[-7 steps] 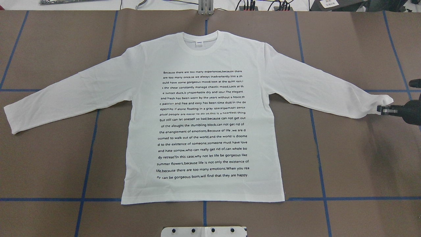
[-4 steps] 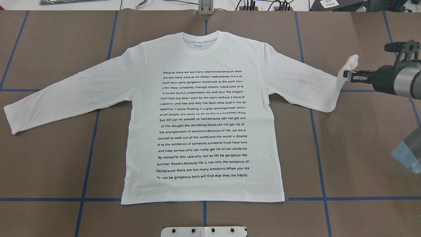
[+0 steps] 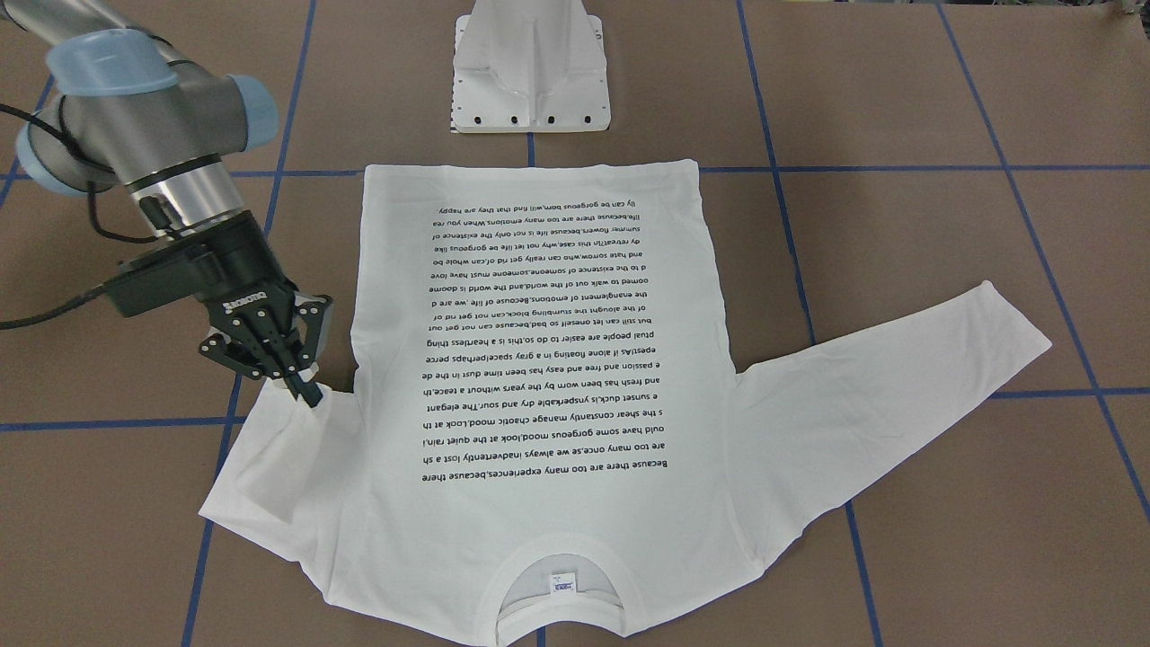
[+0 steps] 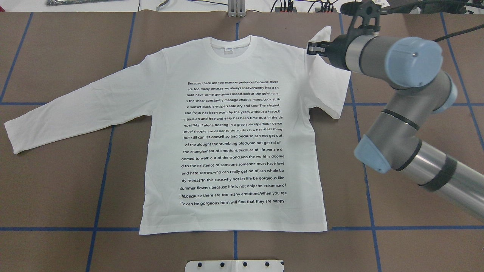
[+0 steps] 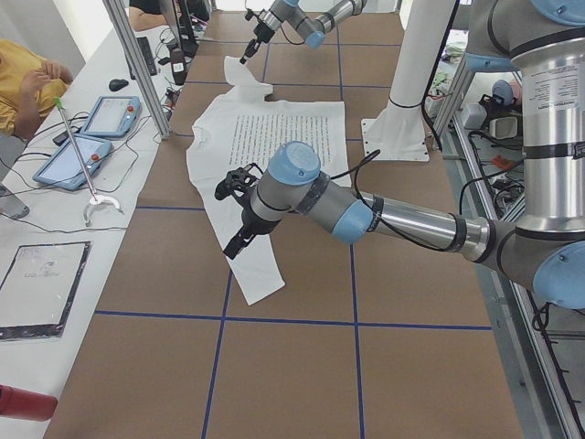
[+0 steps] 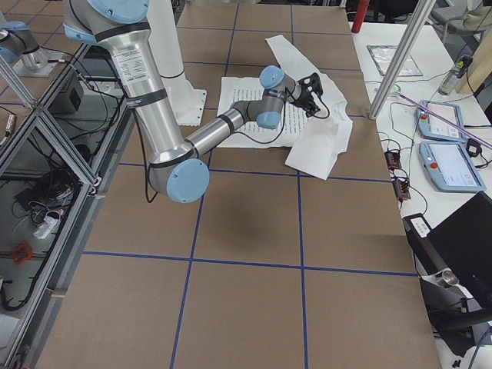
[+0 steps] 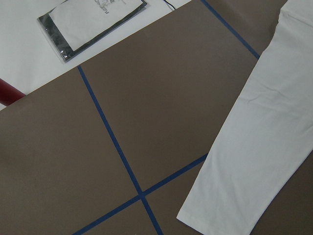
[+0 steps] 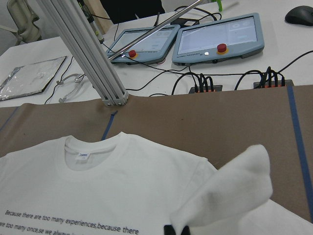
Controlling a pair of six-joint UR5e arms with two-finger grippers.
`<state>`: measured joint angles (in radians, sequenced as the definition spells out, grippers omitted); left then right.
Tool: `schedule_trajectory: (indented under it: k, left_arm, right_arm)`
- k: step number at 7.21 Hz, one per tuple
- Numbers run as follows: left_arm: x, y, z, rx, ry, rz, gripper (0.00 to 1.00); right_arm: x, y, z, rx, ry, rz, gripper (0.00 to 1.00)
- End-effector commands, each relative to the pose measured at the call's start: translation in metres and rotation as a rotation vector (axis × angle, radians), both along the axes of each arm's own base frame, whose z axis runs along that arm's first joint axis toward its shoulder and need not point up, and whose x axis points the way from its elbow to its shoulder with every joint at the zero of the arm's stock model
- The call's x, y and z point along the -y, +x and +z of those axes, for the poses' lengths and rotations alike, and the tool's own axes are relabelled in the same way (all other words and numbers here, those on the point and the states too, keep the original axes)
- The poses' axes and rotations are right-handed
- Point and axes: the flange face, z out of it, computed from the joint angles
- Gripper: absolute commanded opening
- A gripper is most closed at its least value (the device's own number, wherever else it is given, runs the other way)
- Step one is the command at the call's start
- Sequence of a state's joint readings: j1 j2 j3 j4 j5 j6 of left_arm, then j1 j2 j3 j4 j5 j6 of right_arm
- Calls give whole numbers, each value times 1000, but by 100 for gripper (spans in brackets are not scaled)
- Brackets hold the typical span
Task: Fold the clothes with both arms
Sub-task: 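Lift the sleeve with the right gripper and carry it across the shirt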
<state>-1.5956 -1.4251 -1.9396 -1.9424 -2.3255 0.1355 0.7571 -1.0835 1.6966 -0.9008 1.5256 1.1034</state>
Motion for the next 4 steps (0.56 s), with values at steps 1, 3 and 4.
schedule_trajectory:
  k: [1,3,4]
  left_arm:
    - [0,0,2,0,-1,0,100]
    - [1,-1,8,1,-12,-2,100]
    - [2,-1,11,0,-19,-3,100]
  right_arm:
    - [-6,-91,-97,3,-36,107,0]
    - [-10,-177,-144,-35,-10,148,0]
    - [-31,-220,-157,-58,1,141,0]
